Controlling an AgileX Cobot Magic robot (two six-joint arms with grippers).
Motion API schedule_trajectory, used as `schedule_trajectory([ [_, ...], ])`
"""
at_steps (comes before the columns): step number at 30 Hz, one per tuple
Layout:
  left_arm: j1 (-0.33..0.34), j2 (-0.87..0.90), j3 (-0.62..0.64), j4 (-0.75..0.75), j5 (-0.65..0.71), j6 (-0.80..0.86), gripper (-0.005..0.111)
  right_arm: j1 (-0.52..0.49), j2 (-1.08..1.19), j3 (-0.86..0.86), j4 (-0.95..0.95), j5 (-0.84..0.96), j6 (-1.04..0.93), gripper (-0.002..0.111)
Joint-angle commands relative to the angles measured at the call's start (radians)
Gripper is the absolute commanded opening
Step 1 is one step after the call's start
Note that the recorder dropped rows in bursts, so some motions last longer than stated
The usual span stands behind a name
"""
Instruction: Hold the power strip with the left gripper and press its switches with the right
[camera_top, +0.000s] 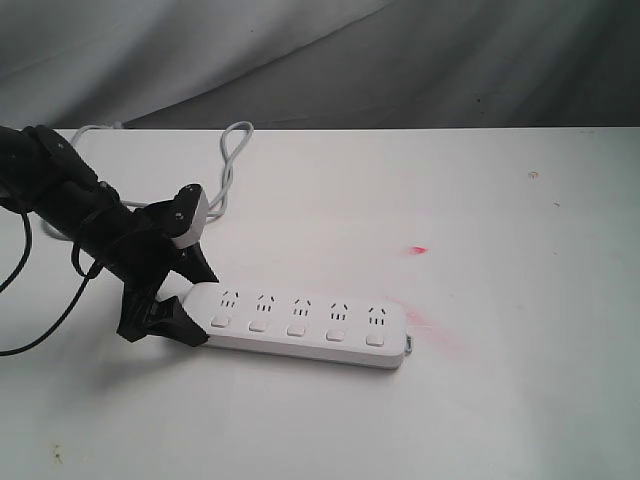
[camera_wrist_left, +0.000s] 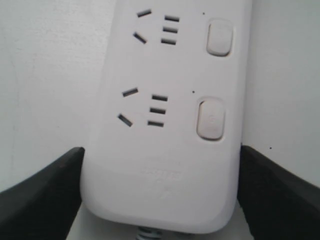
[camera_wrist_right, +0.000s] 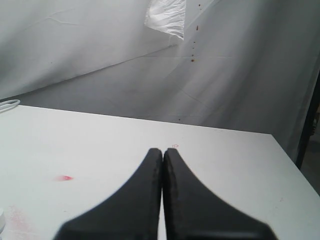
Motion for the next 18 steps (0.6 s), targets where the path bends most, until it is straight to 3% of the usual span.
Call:
schedule_trajectory([
  [1,-0.004,0.008,0.0,0.024,0.018,-0.005,0.064,-0.007,-0.002,0.003,-0.005,0.004,0.0,0.0],
  [18,-0.004,0.008,0.0,0.024,0.018,-0.003,0.064,-0.007,0.0,-0.009,-0.007,0.017,0.0,0.0],
])
